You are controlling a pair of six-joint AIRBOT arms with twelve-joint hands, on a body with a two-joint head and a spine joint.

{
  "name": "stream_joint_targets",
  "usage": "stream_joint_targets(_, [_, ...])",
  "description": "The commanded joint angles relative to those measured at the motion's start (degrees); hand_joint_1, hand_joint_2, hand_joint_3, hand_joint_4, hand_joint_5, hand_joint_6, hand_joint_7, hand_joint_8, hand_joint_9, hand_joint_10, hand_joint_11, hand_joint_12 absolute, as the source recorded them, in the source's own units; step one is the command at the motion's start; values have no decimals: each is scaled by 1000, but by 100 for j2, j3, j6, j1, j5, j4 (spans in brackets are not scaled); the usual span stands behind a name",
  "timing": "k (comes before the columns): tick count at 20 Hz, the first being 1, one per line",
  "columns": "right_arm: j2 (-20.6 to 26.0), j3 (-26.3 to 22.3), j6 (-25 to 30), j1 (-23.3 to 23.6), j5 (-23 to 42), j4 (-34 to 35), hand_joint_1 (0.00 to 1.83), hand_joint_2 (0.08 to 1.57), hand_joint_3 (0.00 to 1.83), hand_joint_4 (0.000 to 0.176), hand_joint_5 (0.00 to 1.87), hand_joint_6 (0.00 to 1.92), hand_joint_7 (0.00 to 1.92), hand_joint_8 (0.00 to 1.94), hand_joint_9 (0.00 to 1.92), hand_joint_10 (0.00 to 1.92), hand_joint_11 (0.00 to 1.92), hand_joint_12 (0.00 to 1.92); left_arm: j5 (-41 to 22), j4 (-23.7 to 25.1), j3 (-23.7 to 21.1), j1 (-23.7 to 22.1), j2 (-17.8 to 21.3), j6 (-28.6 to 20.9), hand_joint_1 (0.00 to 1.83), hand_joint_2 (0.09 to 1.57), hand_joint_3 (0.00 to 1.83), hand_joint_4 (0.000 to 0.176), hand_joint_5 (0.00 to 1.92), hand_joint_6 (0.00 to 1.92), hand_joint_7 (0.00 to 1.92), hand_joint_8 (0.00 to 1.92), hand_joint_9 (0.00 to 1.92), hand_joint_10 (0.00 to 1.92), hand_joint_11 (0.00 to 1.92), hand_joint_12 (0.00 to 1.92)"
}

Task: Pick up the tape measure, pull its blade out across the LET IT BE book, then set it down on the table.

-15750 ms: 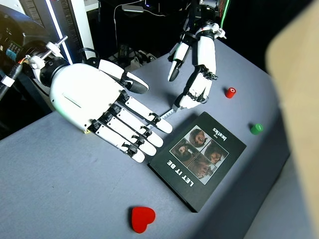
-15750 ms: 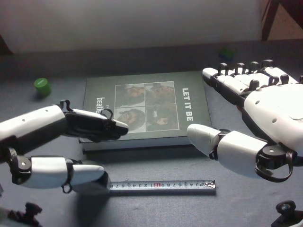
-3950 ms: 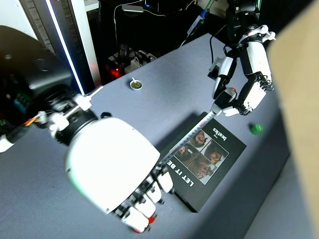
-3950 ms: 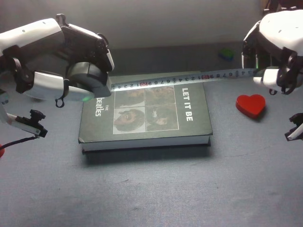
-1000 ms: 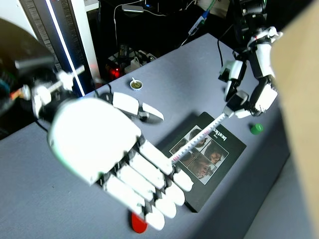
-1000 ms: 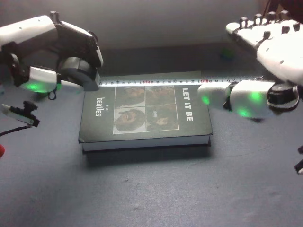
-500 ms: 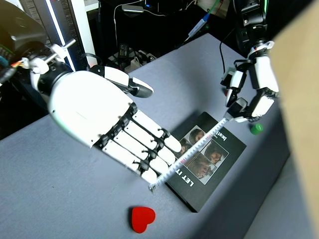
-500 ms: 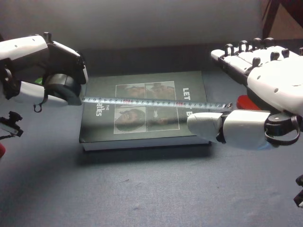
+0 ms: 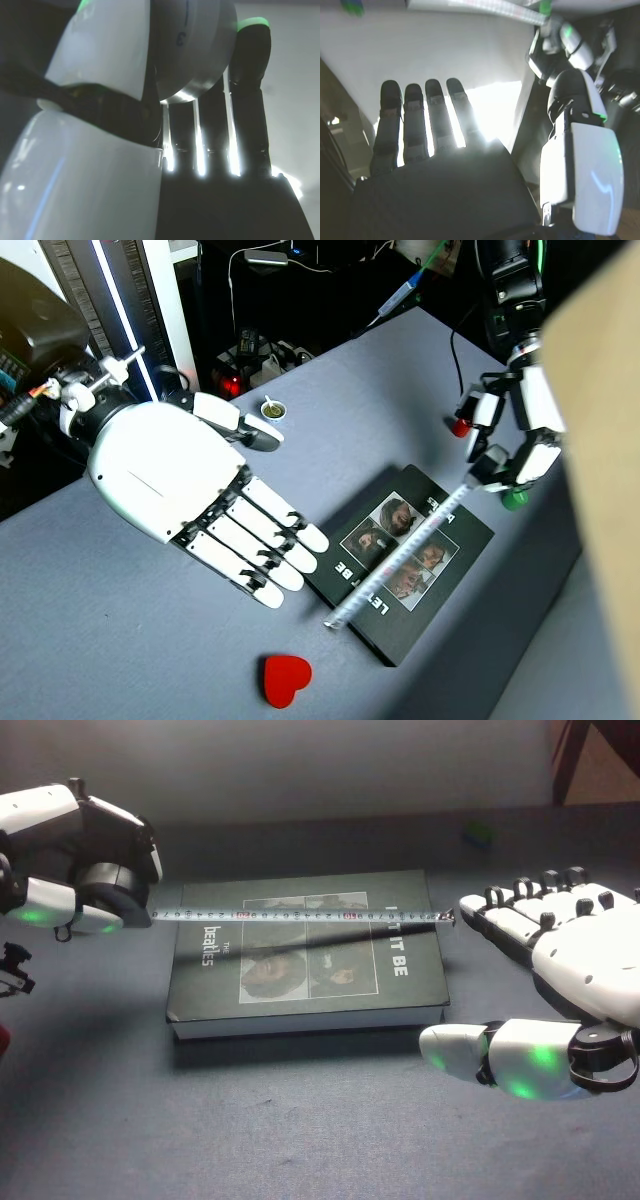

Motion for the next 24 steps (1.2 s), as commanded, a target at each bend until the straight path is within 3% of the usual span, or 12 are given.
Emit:
stream_joint_targets(1, [11,-44,21,61,294,-412,0,1042,12,0,0,0,0,0,0,0,0,342,-545,-304,36,-8,-27,-56,1487,1107,0,0,828,1065,990,726,1008,999,857,1552])
stream_joint_targets(10, [-50,-61,34,-100,232,-657,0,1039,1,0,0,0,0,0,0,0,0,384,-564,-599,37,286,-31,-147,1490,1103,0,0,830,1060,985,760,1028,970,858,1508])
stream_joint_targets(24, [-278,-37,251,-375,467,-1097,0,1042,1,0,4,0,0,0,0,0,0,377,-737,-605,259,607,-120,-291,1487,1104,0,0,846,1055,978,732,1008,994,876,1535])
